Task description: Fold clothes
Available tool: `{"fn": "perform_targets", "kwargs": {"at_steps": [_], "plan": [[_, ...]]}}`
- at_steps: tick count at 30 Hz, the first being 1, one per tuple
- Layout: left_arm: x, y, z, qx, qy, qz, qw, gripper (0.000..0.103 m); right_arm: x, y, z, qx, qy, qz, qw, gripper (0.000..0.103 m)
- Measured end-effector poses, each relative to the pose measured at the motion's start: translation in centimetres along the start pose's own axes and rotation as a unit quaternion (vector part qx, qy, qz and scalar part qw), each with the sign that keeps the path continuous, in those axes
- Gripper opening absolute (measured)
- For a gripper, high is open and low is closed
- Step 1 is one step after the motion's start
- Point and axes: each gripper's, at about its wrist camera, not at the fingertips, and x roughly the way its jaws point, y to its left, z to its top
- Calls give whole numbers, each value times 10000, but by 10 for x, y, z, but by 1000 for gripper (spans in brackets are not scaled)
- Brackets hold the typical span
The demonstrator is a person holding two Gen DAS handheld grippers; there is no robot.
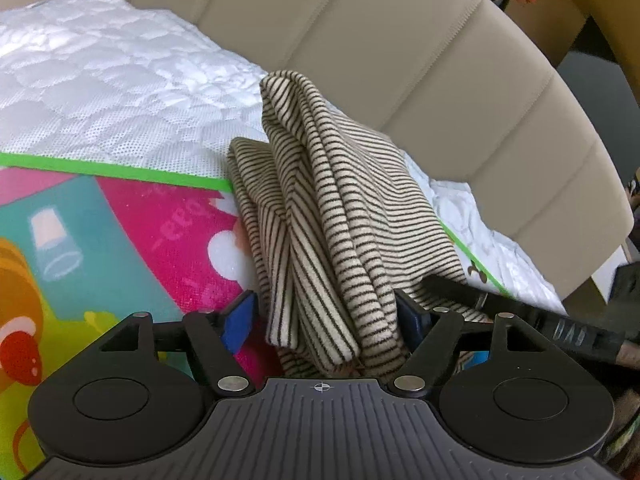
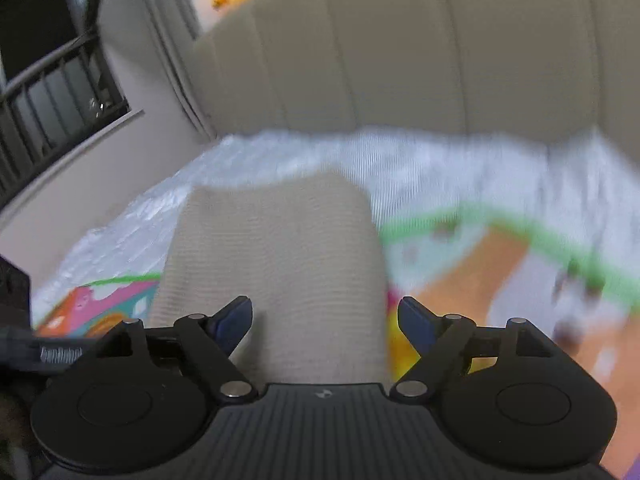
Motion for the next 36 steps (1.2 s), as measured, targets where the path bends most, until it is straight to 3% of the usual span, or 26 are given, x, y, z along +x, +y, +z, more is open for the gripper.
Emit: {"fn": "perform_targets", "kwargs": {"at_steps": [5, 9, 16, 21, 26, 31, 36], "plan": [[1, 1, 1, 9, 2, -28, 10000, 78, 36, 32, 44, -1458, 218, -281, 9887, 92], [0, 3, 0, 26, -28, -43, 10000, 78, 53, 39, 44, -1813, 407, -444, 9816, 103], [-1, 6, 0, 55, -79, -69, 9999, 80, 73, 48, 40, -2267, 702, -698, 9689, 103], [-8, 0, -4, 137, -229, 60, 9996, 85, 4, 23, 1, -1065, 606, -587, 9907, 103], [-31, -17, -16, 384, -535, 350, 9972, 94, -64, 0, -39, 60, 521, -448, 9976, 103], [-84, -57, -33, 441, -776, 768, 9930, 103, -120, 9, -77, -57, 548, -486, 9973, 103], [-150, -119, -76, 691, -1011, 1054, 9869, 103, -175, 14, -88, -156, 15, -440, 9989, 103]]}}
